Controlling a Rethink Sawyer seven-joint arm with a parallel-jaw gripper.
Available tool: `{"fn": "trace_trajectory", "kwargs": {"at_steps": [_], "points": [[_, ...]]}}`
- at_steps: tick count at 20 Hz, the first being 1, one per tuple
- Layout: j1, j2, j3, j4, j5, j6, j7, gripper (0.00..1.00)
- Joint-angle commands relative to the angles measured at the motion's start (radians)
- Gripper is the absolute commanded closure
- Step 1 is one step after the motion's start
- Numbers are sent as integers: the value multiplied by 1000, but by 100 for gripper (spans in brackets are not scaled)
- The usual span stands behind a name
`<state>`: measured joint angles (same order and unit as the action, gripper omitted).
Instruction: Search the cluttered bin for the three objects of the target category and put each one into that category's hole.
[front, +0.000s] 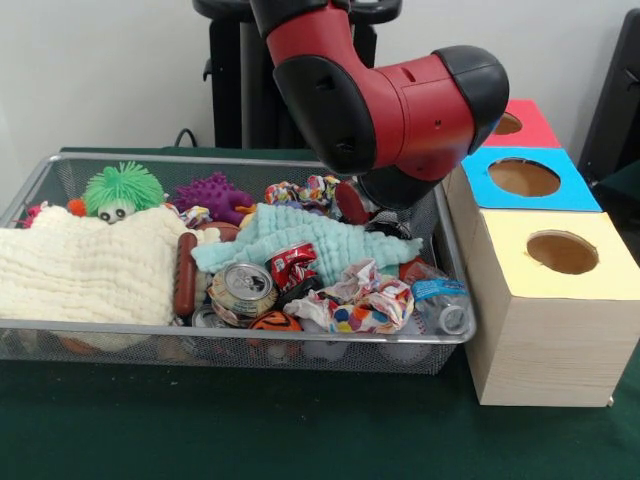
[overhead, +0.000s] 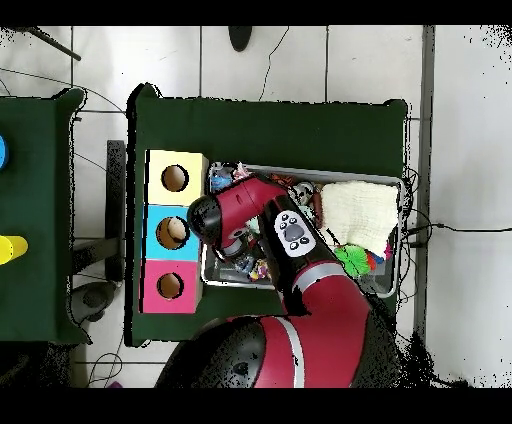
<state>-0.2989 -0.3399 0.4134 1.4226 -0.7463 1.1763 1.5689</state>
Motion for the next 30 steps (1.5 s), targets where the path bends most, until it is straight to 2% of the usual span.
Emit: {"fn": "trace_trajectory", "kwargs": {"at_steps": [1, 6, 12, 18, 26, 30], "points": [[14, 63, -3, -73, -68, 42, -199, 0], [12, 20, 2, -45, -59, -29, -142, 0], [12, -15, 24, -21, -24, -36, -125, 0], [0, -19, 51, -7, -19, -150, -78, 0], [-11, -33, 77, 21, 19, -240, -59, 0], [7, -37, 64, 4, 29, -214, -78, 0]]}}
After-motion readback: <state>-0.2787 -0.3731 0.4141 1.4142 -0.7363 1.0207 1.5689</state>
